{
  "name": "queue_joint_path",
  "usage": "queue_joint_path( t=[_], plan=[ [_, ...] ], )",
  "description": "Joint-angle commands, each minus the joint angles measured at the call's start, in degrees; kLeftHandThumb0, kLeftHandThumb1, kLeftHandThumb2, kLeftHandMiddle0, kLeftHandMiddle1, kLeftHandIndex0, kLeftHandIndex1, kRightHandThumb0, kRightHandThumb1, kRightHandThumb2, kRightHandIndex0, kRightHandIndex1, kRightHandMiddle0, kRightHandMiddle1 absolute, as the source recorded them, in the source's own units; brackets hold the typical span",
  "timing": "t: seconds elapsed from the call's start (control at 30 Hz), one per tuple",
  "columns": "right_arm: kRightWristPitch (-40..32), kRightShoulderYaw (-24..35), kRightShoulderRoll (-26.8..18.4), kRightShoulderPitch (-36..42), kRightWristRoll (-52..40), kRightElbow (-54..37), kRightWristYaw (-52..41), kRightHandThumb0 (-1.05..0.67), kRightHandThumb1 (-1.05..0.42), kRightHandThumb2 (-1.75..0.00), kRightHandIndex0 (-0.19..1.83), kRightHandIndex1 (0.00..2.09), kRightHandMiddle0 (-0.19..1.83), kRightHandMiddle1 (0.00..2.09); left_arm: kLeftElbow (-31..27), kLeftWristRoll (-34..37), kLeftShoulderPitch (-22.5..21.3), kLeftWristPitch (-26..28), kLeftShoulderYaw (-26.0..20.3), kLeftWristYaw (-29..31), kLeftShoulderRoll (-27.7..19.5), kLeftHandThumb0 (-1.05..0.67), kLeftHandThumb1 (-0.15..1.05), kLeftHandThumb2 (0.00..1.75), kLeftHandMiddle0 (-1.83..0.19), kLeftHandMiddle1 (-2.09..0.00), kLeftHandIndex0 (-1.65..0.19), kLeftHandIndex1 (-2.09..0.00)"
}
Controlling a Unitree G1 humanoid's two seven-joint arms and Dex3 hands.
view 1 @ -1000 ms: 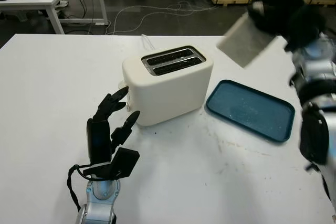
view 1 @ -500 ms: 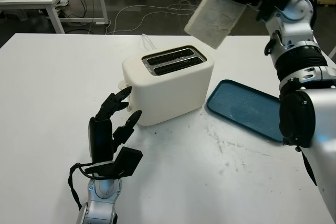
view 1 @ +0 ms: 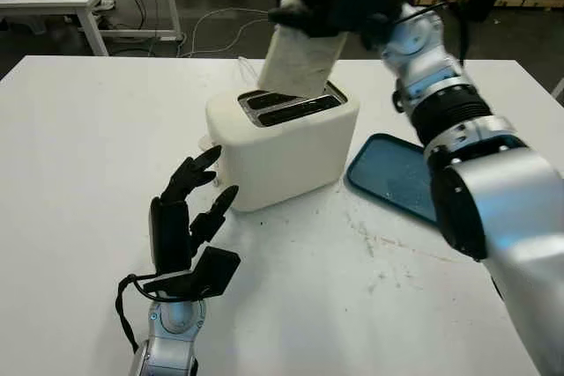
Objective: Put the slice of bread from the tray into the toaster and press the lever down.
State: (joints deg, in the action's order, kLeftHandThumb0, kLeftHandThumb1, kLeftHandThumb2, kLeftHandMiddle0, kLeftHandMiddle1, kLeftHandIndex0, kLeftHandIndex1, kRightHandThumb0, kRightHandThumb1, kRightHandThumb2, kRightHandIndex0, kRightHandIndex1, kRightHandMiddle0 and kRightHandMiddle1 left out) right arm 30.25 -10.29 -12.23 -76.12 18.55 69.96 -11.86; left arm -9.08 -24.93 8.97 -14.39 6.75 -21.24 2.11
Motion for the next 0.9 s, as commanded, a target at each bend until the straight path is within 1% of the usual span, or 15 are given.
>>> queue_joint_path(
  t=[0.0, 0.1, 0.2, 0.27, 0.4, 0.63, 0.8, 0.87],
  plan=[
    [1.6, -1.8, 0.6, 0.9, 2.6, 1.1, 5.2, -0.43, -0.92, -0.28, 1.12, 1.75, 0.89, 1.75, 0.6, -0.3, -0.2, -1.0, 0.2, -0.6, 0.2, -0.28, 0.92, 0.03, -0.51, -0.86, -0.63, -0.28],
    [2.0, -5.0, 1.0, 1.1, 7.0, 2.0, 12.4, -0.46, -0.92, -0.28, 1.15, 1.75, 0.92, 1.75, 0.3, -0.2, 0.0, -0.5, 0.3, -0.6, 0.4, -0.28, 0.92, 0.03, -0.51, -0.86, -0.64, -0.27],
    [2.3, -6.4, 1.2, 1.3, 8.6, 2.9, 14.8, -0.46, -0.92, -0.29, 1.14, 1.75, 0.90, 1.75, 0.0, -0.3, 0.3, 0.2, 0.4, -0.5, 0.6, -0.29, 0.92, 0.04, -0.50, -0.85, -0.64, -0.27],
    [2.3, -6.8, 1.1, 1.4, 9.1, 3.2, 15.3, -0.46, -0.92, -0.28, 1.13, 1.75, 0.89, 1.75, 0.1, 0.1, 0.3, -0.2, 0.3, -0.5, 0.5, -0.31, 0.92, 0.05, -0.50, -0.84, -0.63, -0.26],
    [2.7, -7.7, 0.5, 1.9, 10.1, 3.7, 15.8, -0.47, -0.92, -0.29, 1.15, 1.75, 0.94, 1.75, 0.1, 0.2, 0.4, -0.1, 0.4, 0.0, 0.2, -0.31, 0.92, 0.06, -0.50, -0.84, -0.63, -0.25],
    [1.7, -8.7, -0.9, 3.1, 10.7, 4.1, 14.8, -0.47, -0.92, -0.31, 1.12, 1.75, 0.91, 1.75, -0.1, 0.2, 0.4, 0.1, 0.6, -0.1, 0.4, -0.29, 0.92, 0.06, -0.50, -0.84, -0.63, -0.25],
    [2.9, -8.6, -2.5, 3.9, 10.3, 4.1, 14.5, -0.44, -0.92, -0.29, 1.11, 1.75, 0.88, 1.75, 0.3, -0.1, 0.4, -0.3, 0.4, -0.4, 0.1, -0.31, 0.92, 0.04, -0.51, -0.83, -0.64, -0.24],
    [3.2, -8.3, -3.5, 3.9, 10.0, 4.2, 13.8, -0.45, -0.92, -0.31, 1.11, 1.75, 0.87, 1.75, 0.1, 0.0, 0.4, -0.1, 0.3, -0.3, 0.1, -0.30, 0.92, 0.04, -0.51, -0.83, -0.65, -0.24]
  ],
)
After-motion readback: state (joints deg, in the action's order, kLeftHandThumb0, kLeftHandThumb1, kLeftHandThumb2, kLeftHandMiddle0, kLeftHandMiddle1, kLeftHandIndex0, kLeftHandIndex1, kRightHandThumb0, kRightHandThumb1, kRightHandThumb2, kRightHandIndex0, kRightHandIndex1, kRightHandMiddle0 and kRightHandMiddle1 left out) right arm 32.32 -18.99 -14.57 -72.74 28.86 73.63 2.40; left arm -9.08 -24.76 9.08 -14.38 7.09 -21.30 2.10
